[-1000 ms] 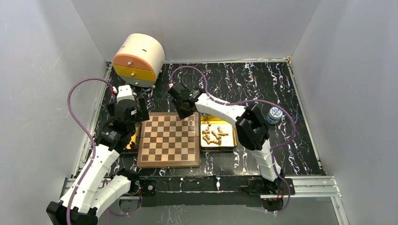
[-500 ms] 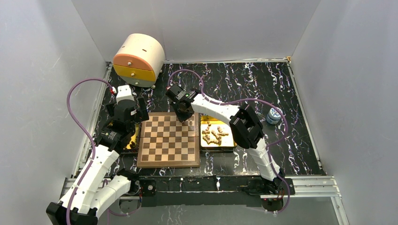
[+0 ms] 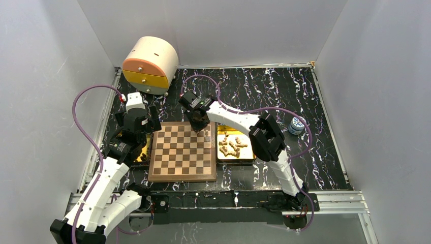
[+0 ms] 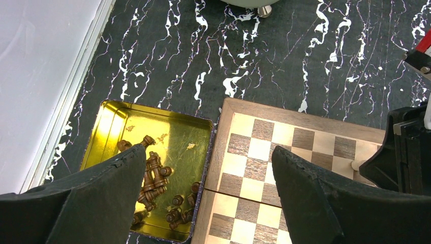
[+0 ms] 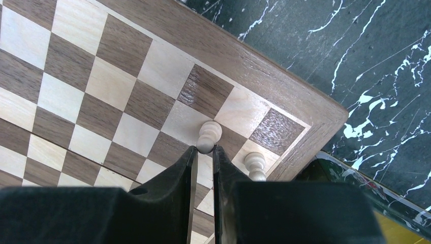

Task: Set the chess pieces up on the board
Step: Place the chess piece on the chessboard.

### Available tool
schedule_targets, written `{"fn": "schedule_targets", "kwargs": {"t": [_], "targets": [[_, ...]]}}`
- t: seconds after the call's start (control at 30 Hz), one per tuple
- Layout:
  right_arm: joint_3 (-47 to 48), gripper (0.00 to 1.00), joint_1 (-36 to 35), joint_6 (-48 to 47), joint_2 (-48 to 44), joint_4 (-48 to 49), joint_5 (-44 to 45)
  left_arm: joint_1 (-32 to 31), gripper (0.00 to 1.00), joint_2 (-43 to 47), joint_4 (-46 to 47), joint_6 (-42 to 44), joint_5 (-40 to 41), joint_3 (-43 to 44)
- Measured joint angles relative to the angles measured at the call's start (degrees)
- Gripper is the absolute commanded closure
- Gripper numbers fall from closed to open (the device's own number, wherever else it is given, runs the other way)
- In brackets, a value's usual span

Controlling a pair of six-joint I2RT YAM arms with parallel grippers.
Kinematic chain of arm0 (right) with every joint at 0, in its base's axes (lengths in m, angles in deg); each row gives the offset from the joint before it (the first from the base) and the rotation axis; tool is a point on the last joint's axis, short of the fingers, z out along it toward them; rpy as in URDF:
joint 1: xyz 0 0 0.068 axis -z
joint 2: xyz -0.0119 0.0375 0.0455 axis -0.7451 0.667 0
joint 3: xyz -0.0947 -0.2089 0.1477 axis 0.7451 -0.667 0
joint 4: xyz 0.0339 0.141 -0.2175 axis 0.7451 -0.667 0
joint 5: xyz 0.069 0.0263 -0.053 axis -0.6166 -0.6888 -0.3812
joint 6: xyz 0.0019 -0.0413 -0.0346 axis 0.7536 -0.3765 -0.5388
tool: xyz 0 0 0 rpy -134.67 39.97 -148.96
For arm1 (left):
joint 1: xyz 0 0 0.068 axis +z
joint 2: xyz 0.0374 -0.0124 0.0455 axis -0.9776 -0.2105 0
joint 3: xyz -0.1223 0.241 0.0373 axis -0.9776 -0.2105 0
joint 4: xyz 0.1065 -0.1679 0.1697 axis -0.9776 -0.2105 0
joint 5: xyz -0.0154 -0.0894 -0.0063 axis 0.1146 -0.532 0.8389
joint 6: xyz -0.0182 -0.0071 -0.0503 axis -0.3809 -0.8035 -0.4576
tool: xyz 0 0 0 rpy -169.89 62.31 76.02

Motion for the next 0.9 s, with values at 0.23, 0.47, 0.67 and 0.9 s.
{"fn": "schedule_targets", "kwargs": {"t": [0.23,0.47,0.67,0.9], "targets": [[0.0,0.78,-0.09,0.24,0.0,-1.27,0.11,0.0,0.09,0.04,0.0,0.0,0.0,0.0],[0.0,0.77,-0.09,0.5,0.0,-1.46,0.13,0.0,0.09,0.04,0.0,0.0,-0.04,0.0],[-0.28,0.77,-0.09,0.74,0.0,-1.42,0.15,0.0,0.09,0.04,0.0,0.0,-0.04,0.0],[-1.73,0.77,-0.09,1.53,-0.7,-0.79,0.46,0.0,0.09,-0.02,0.0,0.0,-0.04,0.0]]}}
